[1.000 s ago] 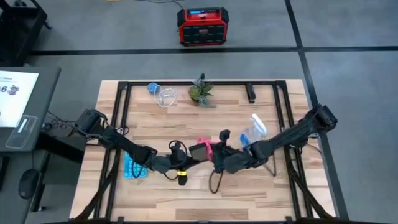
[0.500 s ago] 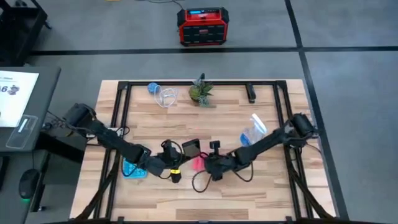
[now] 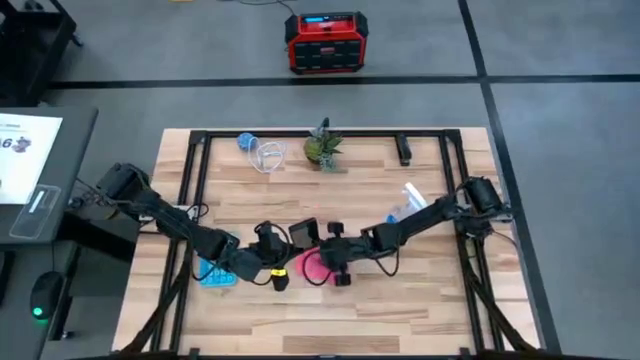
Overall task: Apply microfiber cloth
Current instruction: Wipe the front of the cellphone with a microfiber cloth
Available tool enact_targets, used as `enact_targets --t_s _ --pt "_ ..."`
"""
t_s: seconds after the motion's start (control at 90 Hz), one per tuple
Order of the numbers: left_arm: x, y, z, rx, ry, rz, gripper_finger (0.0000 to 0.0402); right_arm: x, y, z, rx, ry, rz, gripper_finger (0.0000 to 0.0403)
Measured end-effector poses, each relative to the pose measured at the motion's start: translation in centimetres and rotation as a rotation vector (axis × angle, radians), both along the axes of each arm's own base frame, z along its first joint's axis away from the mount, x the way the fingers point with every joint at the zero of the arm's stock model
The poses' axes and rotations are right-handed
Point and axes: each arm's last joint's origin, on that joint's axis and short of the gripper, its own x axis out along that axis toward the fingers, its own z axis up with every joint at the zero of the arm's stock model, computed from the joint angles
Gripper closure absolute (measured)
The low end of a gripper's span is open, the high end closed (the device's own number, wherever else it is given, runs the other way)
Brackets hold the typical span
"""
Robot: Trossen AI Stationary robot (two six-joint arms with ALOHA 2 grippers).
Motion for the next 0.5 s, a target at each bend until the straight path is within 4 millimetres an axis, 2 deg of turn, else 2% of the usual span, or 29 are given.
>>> enact_targets --t_s 0.122,0.244,0.356,0.5 --pt "0.0 0.0 0.0 -0.004 0.001 -0.004 0.0389 -1.4 -0.5 2.7 -0.031 0.033 -0.023 0.0184" --pt "0.0 -0.1 0.0 -0.005 0.001 -0.009 0.0389 -3.2 -1.1 5.7 -0.075 0.032 -0.065 0.0174" --pt "0.0 -0.1 0.0 -0.002 0.005 -0.023 0.0389 -4.1 -1.4 8.8 -0.066 -0.104 -0.062 0.0178" --pt "-0.1 -0.5 0.0 0.007 0.012 -0.053 0.0389 -5.4 -1.8 10.4 0.011 -0.322 -0.021 0.0186"
